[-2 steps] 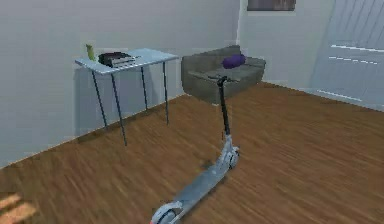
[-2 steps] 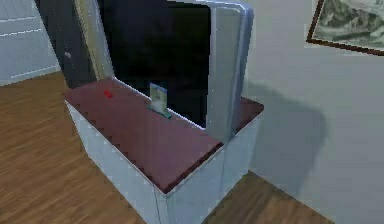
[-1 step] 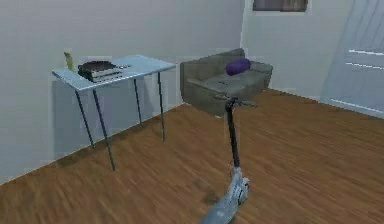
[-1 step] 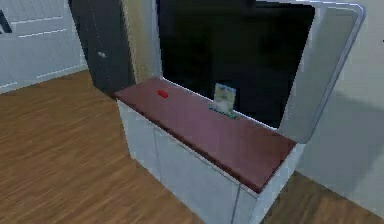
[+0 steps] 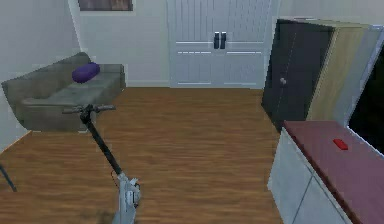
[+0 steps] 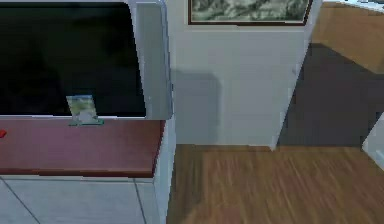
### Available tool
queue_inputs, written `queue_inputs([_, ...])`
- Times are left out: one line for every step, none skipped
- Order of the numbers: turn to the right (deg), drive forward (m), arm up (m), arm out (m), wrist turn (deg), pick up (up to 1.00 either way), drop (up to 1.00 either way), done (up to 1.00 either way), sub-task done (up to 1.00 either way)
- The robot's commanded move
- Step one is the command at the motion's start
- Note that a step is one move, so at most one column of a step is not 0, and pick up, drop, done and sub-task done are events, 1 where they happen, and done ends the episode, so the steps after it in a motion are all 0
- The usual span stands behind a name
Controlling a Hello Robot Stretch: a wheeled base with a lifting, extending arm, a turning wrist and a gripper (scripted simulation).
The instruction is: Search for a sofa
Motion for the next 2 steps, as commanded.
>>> queue_inputs([0.0,1.00,0.00,0.00,0.0,0.00,0.00,0.00,0.00])
queue_inputs([0.0,0.50,0.00,0.00,0.0,0.00,0.00,0.00,0.00])
